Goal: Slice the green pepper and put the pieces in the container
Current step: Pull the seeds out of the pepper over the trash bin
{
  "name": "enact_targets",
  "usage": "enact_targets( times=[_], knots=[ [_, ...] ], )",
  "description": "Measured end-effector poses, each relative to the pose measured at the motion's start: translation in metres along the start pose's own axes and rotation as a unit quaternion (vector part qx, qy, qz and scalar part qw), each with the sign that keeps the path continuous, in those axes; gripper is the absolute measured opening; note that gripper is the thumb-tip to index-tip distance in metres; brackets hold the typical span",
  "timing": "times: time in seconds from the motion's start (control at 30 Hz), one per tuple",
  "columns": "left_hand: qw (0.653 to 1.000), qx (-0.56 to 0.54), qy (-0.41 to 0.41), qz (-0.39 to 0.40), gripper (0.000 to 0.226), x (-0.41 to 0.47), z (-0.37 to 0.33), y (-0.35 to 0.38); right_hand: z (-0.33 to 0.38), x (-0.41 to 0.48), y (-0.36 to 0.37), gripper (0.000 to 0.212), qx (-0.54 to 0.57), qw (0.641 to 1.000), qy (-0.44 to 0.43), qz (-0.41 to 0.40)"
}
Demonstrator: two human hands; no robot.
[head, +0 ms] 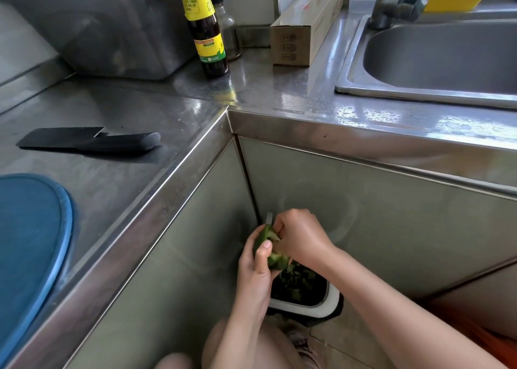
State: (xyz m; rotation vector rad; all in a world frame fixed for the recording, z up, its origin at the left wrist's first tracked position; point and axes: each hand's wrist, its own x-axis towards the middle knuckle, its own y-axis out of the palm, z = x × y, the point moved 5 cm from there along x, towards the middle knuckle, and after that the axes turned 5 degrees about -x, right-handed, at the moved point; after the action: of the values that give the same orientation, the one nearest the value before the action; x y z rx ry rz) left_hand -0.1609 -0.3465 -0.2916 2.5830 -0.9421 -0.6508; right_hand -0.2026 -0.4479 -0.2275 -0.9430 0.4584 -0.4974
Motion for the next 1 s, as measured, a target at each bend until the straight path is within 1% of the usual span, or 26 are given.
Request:
enact_targets(
  times=[0.13,0.23,0.33,0.37,0.43,0.5,0.57,0.63,0.73,0.8,0.87,0.9,0.93,1.0],
  knots=[
    [0.999,-0.003,-0.016,0.028,0.07,-0.001,-0.001,0.005,-0.003,-0.001,-0.012,0.021,-0.002,0.999,-0.027,0.033],
    [0.998,-0.035,-0.024,0.046,0.068,0.0,-0.003,0.007,-0.008,0.001,-0.017,0.018,0.023,0.997,-0.054,0.042],
    [0.995,-0.073,-0.028,0.058,0.064,0.0,-0.005,0.011,-0.014,0.004,-0.02,0.019,0.064,0.993,-0.084,0.044],
    [0.995,-0.084,-0.03,0.055,0.064,0.001,-0.005,0.012,-0.017,0.005,-0.022,0.018,0.08,0.992,-0.092,0.038],
    [0.992,-0.111,-0.032,0.041,0.063,0.002,-0.005,0.011,-0.023,0.007,-0.027,0.016,0.096,0.991,-0.092,0.002],
    [0.989,-0.14,-0.03,0.026,0.056,0.005,-0.005,0.01,-0.03,0.009,-0.027,0.021,0.067,0.994,-0.085,-0.035],
    [0.987,-0.16,-0.027,0.008,0.049,0.008,-0.005,0.007,-0.034,0.009,-0.019,0.026,0.022,0.995,-0.087,-0.04],
    [0.987,-0.161,-0.016,0.0,0.054,0.012,-0.006,0.002,-0.035,0.006,-0.011,0.024,-0.006,0.994,-0.099,-0.047],
    [0.988,-0.151,-0.011,0.016,0.063,0.015,-0.007,-0.002,-0.036,0.004,-0.011,0.021,-0.011,0.989,-0.122,-0.081],
    [0.989,-0.142,-0.016,0.032,0.081,0.015,-0.007,-0.002,-0.035,0.004,-0.014,0.022,-0.017,0.984,-0.149,-0.1],
    [0.989,-0.141,-0.021,0.035,0.092,0.014,-0.007,-0.002,-0.034,0.004,-0.017,0.009,-0.025,0.983,-0.155,-0.099],
    [0.988,-0.146,-0.025,0.035,0.094,0.014,-0.007,-0.002,-0.034,0.004,-0.018,0.003,-0.03,0.983,-0.156,-0.097],
    [0.988,-0.149,-0.03,0.035,0.094,0.014,-0.007,-0.002,-0.033,0.003,-0.02,0.008,-0.034,0.982,-0.158,-0.099],
    [0.988,-0.143,-0.039,0.036,0.098,0.013,-0.007,-0.002,-0.029,0.0,-0.025,0.007,-0.033,0.975,-0.194,-0.107]
  ],
)
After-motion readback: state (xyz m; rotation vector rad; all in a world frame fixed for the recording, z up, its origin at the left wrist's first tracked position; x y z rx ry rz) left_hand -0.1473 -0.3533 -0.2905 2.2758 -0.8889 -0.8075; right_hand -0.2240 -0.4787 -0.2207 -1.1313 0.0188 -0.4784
